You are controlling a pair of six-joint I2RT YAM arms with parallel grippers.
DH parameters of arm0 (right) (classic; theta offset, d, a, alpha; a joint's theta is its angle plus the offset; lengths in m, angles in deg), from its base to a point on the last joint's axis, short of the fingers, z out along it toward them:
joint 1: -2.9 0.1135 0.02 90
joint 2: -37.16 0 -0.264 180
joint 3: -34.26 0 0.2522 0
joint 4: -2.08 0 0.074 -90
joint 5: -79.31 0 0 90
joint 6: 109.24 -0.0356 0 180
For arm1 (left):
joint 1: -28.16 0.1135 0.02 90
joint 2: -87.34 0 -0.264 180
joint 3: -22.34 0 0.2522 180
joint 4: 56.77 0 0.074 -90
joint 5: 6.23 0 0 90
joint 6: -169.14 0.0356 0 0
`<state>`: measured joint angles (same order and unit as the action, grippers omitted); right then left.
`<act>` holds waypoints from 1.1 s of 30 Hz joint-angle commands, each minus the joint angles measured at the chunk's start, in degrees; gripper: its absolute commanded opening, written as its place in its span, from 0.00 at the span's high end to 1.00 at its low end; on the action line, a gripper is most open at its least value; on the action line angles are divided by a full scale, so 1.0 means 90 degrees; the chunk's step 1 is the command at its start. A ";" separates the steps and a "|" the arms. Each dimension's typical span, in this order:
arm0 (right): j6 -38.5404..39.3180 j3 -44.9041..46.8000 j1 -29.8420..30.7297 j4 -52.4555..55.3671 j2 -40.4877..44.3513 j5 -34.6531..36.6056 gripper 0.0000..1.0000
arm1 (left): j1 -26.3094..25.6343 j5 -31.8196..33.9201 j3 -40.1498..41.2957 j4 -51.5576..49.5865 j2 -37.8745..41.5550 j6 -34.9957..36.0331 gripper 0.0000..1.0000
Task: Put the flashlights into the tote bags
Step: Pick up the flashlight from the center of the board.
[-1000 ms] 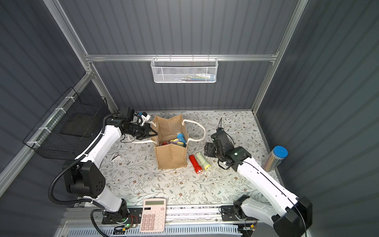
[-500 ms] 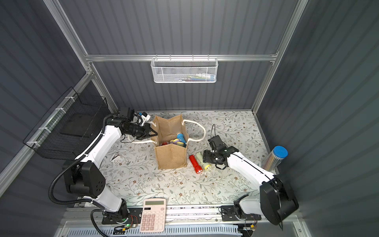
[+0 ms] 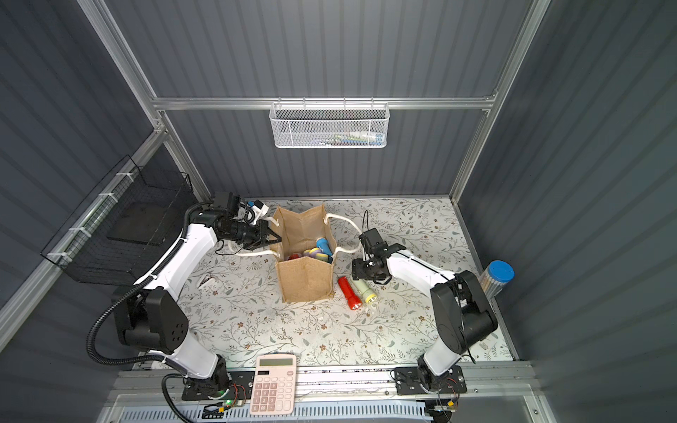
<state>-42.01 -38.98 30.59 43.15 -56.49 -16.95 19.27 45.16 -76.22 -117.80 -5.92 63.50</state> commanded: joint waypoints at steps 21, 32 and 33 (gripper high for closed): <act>0.0327 -0.0356 0.0243 0.0628 -0.1112 0.1000 0.40 | 0.0050 0.0012 -0.0139 0.0047 -0.0126 0.0117 1.00; 0.0170 -0.0481 0.0242 0.0613 -0.1440 0.1502 0.39 | 0.0050 0.0004 -0.0188 0.0037 -0.0215 0.0089 1.00; 0.0184 -0.0530 0.0237 0.0637 -0.1505 0.1506 0.39 | 0.0050 0.0005 -0.0188 0.0043 -0.0215 0.0093 1.00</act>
<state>-39.80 -43.00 32.64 47.24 -67.31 -5.94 19.27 45.18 -76.44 -117.58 -7.29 63.66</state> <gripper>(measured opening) 0.607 0.051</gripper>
